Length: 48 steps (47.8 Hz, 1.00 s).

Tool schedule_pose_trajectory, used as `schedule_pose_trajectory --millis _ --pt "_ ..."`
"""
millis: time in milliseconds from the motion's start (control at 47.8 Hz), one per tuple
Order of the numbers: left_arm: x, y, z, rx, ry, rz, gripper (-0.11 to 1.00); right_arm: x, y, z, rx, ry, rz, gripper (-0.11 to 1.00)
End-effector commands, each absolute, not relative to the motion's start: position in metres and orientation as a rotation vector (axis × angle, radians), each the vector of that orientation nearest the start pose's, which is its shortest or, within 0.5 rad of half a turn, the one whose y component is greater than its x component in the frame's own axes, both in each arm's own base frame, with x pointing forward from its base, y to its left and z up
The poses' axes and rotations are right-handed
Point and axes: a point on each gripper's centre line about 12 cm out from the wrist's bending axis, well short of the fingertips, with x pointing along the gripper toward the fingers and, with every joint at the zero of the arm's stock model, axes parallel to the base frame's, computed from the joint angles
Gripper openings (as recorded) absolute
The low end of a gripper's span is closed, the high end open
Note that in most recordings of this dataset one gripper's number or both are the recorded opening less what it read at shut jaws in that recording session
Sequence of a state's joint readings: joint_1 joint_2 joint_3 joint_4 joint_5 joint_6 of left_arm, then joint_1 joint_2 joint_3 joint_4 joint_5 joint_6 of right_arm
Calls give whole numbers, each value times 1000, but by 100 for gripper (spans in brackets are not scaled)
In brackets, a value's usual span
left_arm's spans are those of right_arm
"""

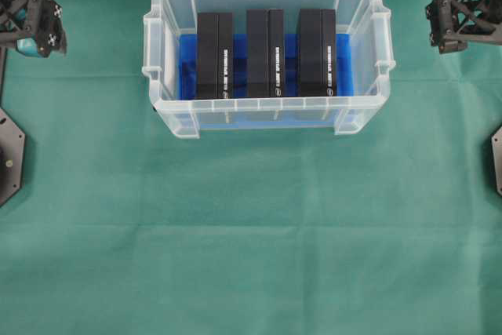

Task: Take out the box from the case.

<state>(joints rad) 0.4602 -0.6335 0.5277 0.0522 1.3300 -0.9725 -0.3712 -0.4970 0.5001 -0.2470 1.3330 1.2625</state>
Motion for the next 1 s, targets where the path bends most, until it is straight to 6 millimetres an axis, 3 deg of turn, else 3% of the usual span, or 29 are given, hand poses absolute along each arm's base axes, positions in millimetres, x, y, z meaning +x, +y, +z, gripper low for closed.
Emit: schedule_pose_trajectory --millis 0,167,377,983 --pt "185 99 333 -1072 888 998 95 211 -113 312 1070 843 -1260 95" --pt "185 99 332 -1080 887 1004 95 217 -114 313 1096 815 -1253 95" --pt "185 99 332 -1081 886 1009 95 247 -115 313 1099 807 -1212 95" --pt "185 99 332 -1085 881 1015 95 390 -125 321 1094 764 -1099 95"
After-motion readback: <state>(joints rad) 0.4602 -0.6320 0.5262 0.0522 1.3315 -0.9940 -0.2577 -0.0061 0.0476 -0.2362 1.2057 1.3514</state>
